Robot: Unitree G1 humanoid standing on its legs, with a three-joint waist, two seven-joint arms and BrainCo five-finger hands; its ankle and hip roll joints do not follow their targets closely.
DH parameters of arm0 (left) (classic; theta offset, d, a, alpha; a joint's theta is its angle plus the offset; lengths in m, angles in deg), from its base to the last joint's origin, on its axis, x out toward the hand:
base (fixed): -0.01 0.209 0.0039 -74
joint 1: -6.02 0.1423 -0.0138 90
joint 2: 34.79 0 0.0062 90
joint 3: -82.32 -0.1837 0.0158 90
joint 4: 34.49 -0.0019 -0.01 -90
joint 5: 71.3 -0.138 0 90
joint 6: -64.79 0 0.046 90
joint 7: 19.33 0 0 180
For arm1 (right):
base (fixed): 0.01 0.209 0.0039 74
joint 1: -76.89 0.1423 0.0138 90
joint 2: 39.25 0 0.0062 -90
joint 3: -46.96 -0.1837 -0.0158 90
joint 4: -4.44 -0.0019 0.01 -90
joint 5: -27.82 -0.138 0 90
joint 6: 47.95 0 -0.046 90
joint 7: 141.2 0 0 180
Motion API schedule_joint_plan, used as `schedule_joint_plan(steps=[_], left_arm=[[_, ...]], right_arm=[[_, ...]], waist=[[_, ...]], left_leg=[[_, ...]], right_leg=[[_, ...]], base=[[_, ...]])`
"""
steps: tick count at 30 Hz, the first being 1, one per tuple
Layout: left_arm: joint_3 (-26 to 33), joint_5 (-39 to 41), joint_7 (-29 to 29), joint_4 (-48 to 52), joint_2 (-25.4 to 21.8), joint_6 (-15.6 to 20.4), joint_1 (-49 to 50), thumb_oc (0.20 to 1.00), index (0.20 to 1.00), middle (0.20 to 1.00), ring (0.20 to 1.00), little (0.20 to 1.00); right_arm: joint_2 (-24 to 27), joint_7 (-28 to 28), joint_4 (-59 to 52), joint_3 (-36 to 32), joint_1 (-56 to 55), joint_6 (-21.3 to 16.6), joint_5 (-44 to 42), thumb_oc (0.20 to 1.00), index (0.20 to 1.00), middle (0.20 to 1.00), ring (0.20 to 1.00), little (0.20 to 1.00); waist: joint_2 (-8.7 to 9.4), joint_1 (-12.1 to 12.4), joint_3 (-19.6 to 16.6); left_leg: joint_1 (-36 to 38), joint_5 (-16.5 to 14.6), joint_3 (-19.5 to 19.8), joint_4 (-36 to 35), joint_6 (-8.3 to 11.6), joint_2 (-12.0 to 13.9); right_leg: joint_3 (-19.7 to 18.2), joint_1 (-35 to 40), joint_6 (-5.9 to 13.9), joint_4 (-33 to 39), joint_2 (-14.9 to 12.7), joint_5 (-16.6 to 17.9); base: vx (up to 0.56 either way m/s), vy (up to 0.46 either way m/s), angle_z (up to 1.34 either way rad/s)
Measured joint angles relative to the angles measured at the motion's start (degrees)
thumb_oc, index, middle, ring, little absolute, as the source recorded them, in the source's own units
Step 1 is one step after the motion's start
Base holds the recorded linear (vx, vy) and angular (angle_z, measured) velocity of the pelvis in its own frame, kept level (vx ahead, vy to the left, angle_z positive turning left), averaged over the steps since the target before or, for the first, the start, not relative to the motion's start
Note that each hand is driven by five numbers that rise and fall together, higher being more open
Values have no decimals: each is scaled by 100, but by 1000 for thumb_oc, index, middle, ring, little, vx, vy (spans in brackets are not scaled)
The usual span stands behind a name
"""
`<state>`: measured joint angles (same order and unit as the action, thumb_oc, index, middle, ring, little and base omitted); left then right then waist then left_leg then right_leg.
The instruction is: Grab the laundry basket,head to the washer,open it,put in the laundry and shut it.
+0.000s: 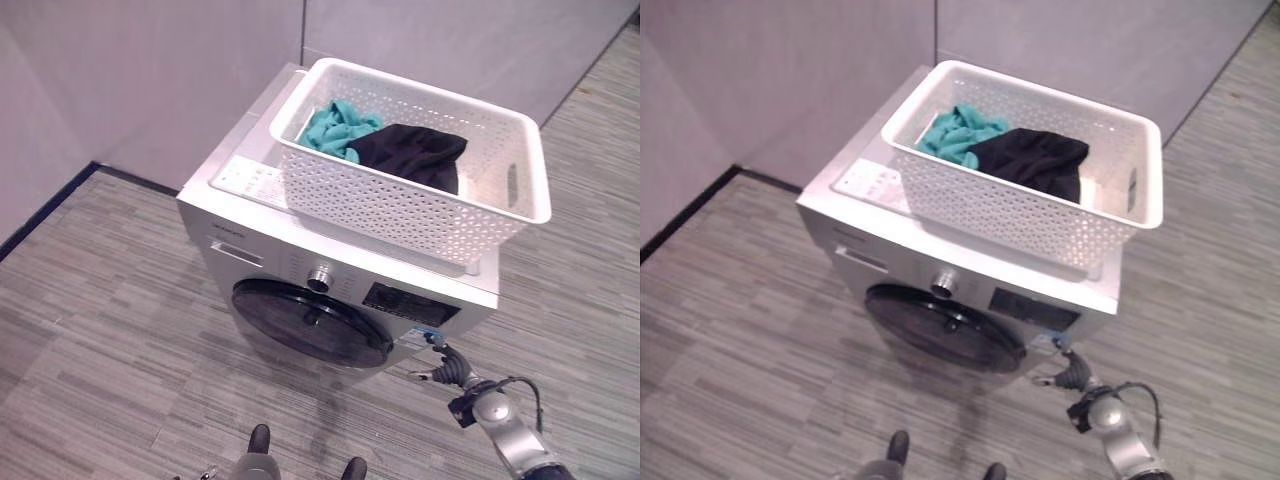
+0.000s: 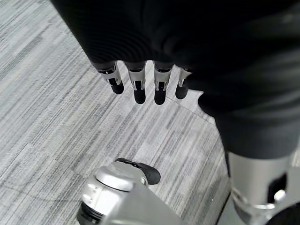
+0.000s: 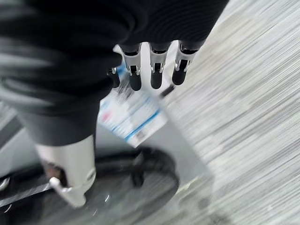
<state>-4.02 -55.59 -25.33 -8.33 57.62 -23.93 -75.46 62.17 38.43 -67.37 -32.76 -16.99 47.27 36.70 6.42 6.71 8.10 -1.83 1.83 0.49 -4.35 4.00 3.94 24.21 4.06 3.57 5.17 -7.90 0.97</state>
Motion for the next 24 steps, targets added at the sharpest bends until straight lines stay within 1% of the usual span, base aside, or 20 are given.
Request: schedule_joint_plan(steps=[5, 6, 7, 9, 15, 18, 21, 24], left_arm=[[-14, 4, 18, 180, 5, -34, 41, 1000, 1000, 1000, 1000, 1000], [-53, 11, 20, 319, 6, -23, 55, 1000, 1000, 1000, 1000, 1000], [-53, 11, 21, 321, 7, -23, 41, 1000, 1000, 1000, 1000, 1000], [-56, 15, 12, 350, 8, -19, 42, 1000, 1000, 1000, 1000, 1000], [-62, 166, 6, 360, 35, -19, 45, 1000, 1000, 1000, 1000, 1000], [-79, 241, -4, 359, 44, -18, 23, 1000, 1000, 1000, 1000, 1000], [-247, 243, -24, 253, 74, -11, -38, 1000, 1000, 1000, 1000, 1000], [-271, 262, -56, 226, 139, -13, -57, 1000, 1000, 1000, 1000, 1000]], right_arm=[[-96, 81, 182, 51, 148, 7, 94, 1000, 1000, 1000, 1000, 1000], [-165, 183, 505, 149, 418, 36, 94, 1000, 1000, 1000, 1000, 1000], [-163, 195, 551, 150, 478, 48, 94, 1000, 1000, 1000, 1000, 1000], [-188, 283, 592, 266, 586, 132, 89, 1000, 1000, 1000, 1000, 1000], [-165, 430, 785, 342, 789, 210, 54, 1000, 1000, 1000, 1000, 1000], [-210, 561, 1077, 420, 1011, 246, -26, 1000, 1000, 1000, 1000, 1000], [-243, 697, 1450, 557, 1320, 256, -40, 1000, 1000, 1000, 1000, 1000], [-259, 794, 1486, 598, 1325, 259, -150, 1000, 1000, 1000, 1000, 1000]], waist=[[-22, 31, 14], [-31, 43, 19], [-45, 48, 29], [-93, 43, 58], [-204, 54, 119], [-277, 64, 178], [-351, 62, 243], [-382, 63, 264]], left_leg=[[-9, 0, -31, 9, 0, 2], [-33, 1, -71, 9, 1, 8], [-38, 3, -85, 8, 4, 10], [-42, 2, -91, 14, 4, 11], [-225, 38, -20, 35, 12, 13], [-270, 53, 43, 44, 12, 4], [-395, 52, 66, 112, 20, 12], [-428, 56, 102, 119, 28, 26]], right_leg=[[-14, -23, 6, 33, -1, 3], [-48, -73, 21, 34, -1, 13], [-65, -88, 30, 34, -1, 19], [-77, -96, 32, 34, -1, 20], [-6, -209, 37, 33, 10, 26], [27, -228, 38, 34, 10, 27], [56, -300, 42, 35, 17, 34], [115, -296, 39, 34, 41, 34]], base=[[-4, 7, -3], [-16, 18, -11], [-16, 13, -10], [-8, 6, -3], [-17, 7, 6], [-44, 11, 9], [45, -12, 3], [20, 22, 7]])
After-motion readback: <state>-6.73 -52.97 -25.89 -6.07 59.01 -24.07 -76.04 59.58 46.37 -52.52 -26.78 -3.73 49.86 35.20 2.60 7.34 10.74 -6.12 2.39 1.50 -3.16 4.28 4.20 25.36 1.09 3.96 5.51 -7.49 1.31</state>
